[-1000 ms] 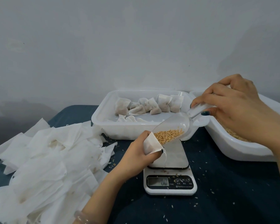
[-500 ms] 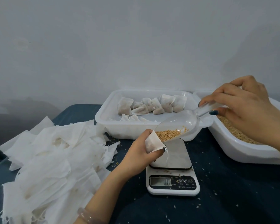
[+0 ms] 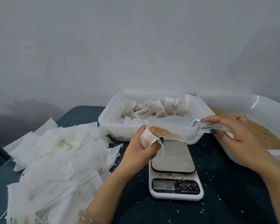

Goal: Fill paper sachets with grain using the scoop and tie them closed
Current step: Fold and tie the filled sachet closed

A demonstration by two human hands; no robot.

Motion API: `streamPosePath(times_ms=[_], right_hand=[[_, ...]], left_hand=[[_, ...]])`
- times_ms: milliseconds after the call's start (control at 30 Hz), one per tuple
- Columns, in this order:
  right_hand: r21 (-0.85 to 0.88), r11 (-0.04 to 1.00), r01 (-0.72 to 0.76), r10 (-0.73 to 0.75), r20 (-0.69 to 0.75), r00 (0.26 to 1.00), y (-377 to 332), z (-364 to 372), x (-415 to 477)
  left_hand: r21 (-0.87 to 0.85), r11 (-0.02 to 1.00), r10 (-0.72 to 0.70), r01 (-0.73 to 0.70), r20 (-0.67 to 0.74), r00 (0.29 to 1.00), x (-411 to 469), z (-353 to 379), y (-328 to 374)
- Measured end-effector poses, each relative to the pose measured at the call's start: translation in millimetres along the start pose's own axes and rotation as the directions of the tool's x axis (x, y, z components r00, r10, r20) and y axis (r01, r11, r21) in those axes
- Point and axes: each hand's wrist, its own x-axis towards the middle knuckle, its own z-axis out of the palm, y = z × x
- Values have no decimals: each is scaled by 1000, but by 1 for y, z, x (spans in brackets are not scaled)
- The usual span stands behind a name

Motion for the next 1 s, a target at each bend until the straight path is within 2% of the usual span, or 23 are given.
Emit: streamPosePath(times_ms=[233,433,533,600,700,767,867,933,1000], right_hand=[[160,974,-158,174,-93,980,6,12,0],[-48,908,-415,388,-272,881,25,6,5],[-158,863,-480,408,-344,846,33,1,7],[-248,813,-527,443,-323,836,41,-1,11],[-422,665,-616,568,-249,784,48,0,16],[-516,586,-625,643,-175,746,44,-1,19],[-608,539,-583,719,-28,694,40,-5,25],[-611,519,-598,757,2,654,42,-7,27],[-608,510,-608,761,-9,648,44,-8,26]], left_hand=[[-78,997,-29,24,-68,997,3,-2,-2],[-70,996,-52,47,-71,996,5,-3,-5],[-74,996,-65,58,-89,994,4,-2,-5],[-64,996,-72,66,-95,993,4,-2,-6],[-10,997,-74,74,-88,993,5,-2,-6],[8,997,-77,78,-78,994,5,-1,-7],[11,997,-77,78,-74,994,4,0,-8],[8,997,-79,80,-68,995,4,1,-9],[17,996,-81,82,-67,994,4,2,-10]])
